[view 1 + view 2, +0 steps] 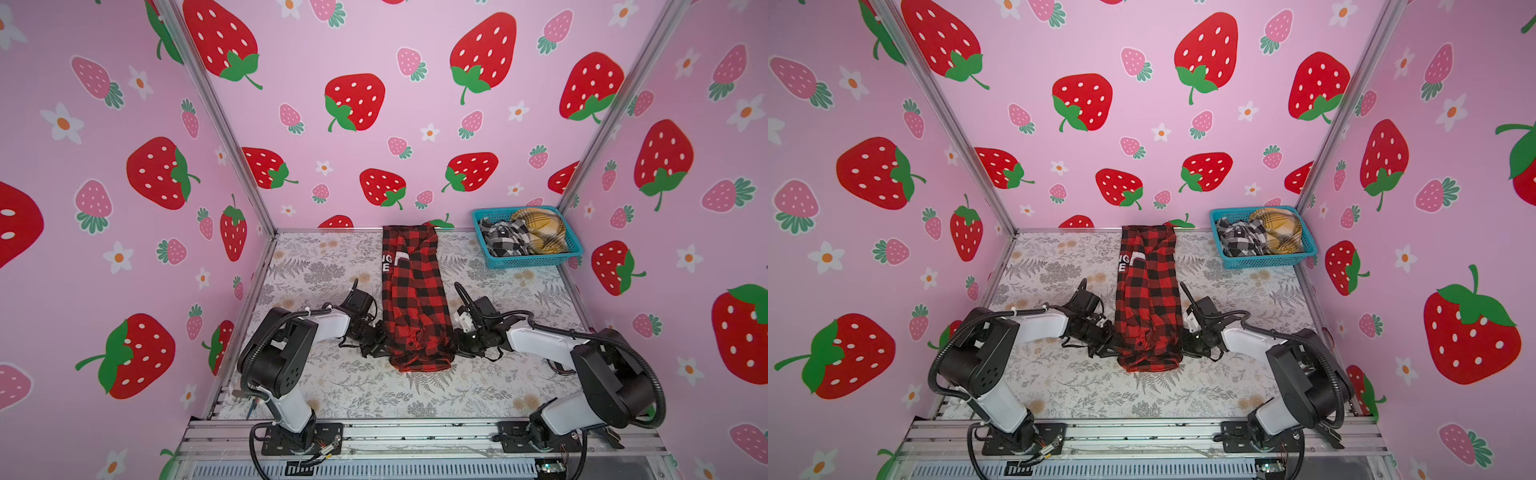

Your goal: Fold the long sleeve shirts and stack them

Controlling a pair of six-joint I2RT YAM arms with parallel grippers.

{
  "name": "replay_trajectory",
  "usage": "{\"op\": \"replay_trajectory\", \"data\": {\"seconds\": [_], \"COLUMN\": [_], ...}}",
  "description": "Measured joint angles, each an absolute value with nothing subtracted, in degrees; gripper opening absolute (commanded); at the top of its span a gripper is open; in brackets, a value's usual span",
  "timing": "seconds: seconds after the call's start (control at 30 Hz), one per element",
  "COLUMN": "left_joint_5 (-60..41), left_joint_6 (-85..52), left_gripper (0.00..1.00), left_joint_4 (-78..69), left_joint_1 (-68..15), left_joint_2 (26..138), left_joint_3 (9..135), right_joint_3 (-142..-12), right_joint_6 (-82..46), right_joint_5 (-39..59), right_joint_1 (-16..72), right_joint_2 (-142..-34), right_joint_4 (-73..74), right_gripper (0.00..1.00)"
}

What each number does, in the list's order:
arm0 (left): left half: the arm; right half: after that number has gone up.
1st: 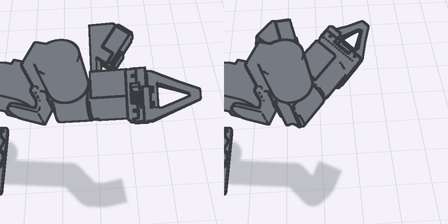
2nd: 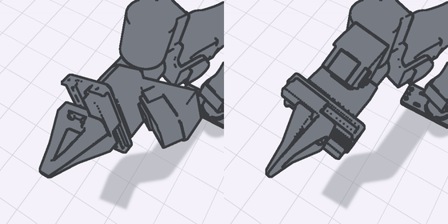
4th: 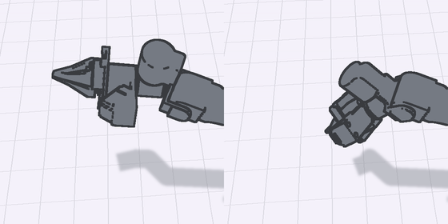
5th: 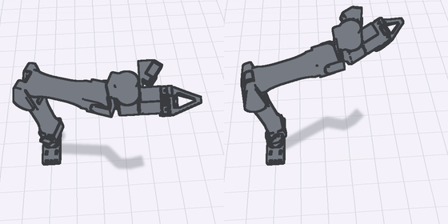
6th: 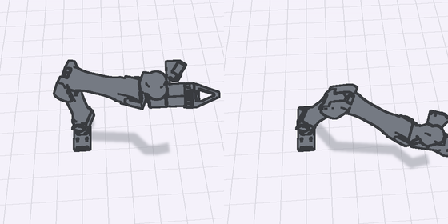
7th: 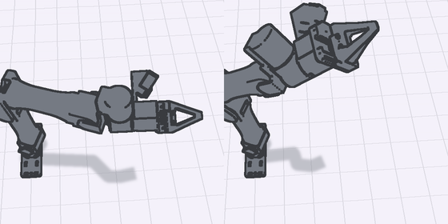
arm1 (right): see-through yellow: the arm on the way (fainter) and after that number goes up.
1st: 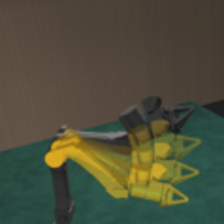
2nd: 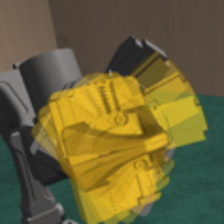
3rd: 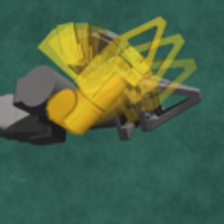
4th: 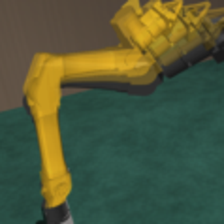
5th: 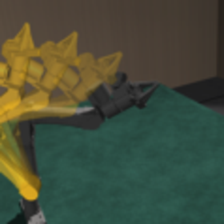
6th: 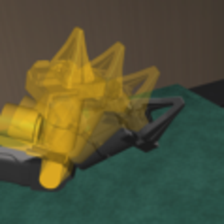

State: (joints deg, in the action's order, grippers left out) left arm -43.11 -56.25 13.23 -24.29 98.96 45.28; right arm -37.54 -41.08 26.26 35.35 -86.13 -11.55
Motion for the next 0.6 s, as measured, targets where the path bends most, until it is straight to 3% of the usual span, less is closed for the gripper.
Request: {"op": "replay_trajectory", "data": {"seconds": [0.6], "left_joint_5": [-40.69], "left_joint_6": [-55.33], "left_gripper": [0.03], "left_joint_4": [12.84], "left_joint_1": [-25.19], "left_joint_2": [99.85], "left_joint_3": [46.33], "right_joint_3": [-37.21], "right_joint_6": [-42.19], "right_joint_5": [27.77], "right_joint_1": [35.55], "right_joint_2": [-86.41], "right_joint_4": [-8.14], "right_gripper": [0.02]}}
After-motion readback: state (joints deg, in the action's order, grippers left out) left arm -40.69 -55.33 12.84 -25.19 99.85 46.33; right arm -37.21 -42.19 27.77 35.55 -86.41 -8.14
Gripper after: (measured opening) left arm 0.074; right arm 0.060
